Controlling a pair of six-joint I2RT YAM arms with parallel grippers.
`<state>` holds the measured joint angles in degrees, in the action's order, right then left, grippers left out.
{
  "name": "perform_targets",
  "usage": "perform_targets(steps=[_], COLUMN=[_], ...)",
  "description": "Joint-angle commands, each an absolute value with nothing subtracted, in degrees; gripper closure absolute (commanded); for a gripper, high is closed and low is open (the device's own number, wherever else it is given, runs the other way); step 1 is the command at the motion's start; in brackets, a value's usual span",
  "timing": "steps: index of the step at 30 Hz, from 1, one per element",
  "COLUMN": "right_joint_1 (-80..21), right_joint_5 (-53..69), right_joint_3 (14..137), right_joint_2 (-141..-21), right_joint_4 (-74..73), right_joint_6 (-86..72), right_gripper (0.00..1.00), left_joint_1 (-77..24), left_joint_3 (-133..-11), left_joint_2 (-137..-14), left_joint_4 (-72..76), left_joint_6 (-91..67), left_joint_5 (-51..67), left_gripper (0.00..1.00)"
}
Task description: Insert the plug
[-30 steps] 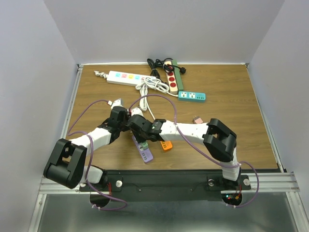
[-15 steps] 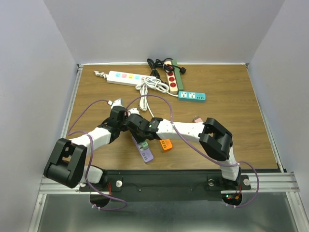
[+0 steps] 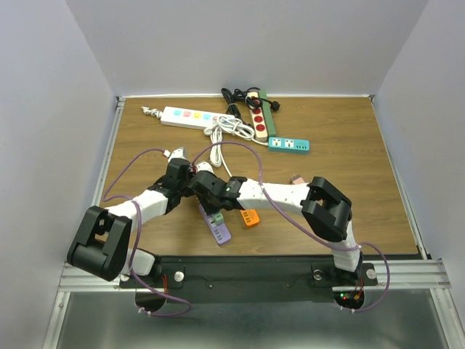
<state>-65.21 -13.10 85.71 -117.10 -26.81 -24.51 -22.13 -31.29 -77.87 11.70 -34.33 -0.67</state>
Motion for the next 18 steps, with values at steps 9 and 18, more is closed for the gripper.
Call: perform_targets(steps=[9,18], right_joint_1=[-60.56,-59.85], right_joint_5=[-14.05,-12.93], right_joint_3=[84.63,92.90], right_joint_2=[-114.79,-106.62], right_joint_4=[-51.95,-51.42], right_joint_6=[-31.55,-30.06], right_gripper=[0.26,0.16], left_joint_1=[-21.88,-21.88], left_joint_3=[-32.52,-35.77], left_joint_2=[-79.28,-80.86], left_joint_4=[13.27,13.01], left_joint_6=[-34.54,-32.17], left_joint_5=[-2.90,-5.89], left_gripper=[1.00,1.00])
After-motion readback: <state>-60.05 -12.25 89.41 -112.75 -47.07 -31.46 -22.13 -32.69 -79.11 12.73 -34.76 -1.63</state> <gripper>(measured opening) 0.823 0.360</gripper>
